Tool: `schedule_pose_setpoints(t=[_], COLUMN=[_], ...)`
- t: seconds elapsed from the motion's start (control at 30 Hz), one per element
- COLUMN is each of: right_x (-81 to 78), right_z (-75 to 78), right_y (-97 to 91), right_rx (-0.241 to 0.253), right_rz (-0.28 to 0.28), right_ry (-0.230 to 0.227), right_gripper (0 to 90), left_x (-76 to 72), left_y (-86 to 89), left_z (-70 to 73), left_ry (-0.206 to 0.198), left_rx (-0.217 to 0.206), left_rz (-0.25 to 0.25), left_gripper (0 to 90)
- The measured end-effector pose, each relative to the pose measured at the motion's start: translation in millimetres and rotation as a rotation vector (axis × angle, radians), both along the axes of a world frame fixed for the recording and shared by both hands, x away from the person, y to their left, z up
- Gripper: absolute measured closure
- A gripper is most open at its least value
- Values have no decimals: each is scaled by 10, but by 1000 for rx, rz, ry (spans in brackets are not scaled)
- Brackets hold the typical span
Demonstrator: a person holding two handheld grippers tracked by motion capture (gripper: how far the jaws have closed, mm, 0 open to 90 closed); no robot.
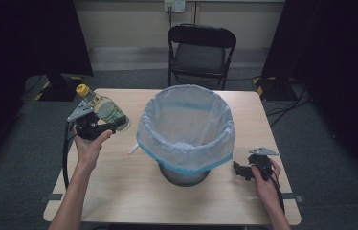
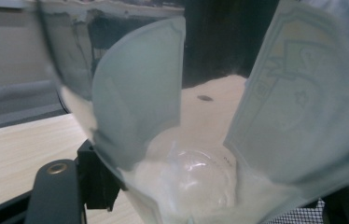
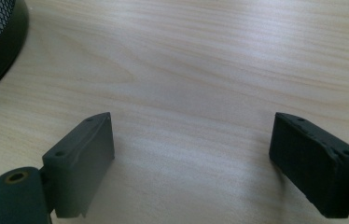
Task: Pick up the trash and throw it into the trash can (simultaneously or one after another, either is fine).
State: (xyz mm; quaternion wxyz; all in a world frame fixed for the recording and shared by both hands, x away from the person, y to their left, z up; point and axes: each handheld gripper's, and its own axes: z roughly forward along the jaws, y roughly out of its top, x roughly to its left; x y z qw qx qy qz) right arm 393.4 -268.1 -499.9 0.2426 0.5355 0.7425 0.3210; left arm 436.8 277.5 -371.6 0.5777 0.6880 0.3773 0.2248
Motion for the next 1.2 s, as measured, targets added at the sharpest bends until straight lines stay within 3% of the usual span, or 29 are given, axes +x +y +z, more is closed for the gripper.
schedule_pose_setpoints(t=[0.33, 0.53, 0.9, 1.2], right_x=[0, 0, 0, 1], right_z=[0, 0, 0, 0], right_y=[0, 0, 0, -1], right_rx=[0, 0, 0, 0], right_rz=[0, 0, 0, 0], right_ry=[0, 0, 0, 0], right_gripper=[131, 131, 131, 131], left_x=[-65, -129, -197, -251], left_y=[-10, 6, -18, -70], left_z=[98, 204, 314, 457], left_ry=[-26, -61, -84, -130], left_rx=[-9, -42, -54, -56], left_rz=[-12, -21, -16, -35], left_gripper=[284, 284, 283, 283])
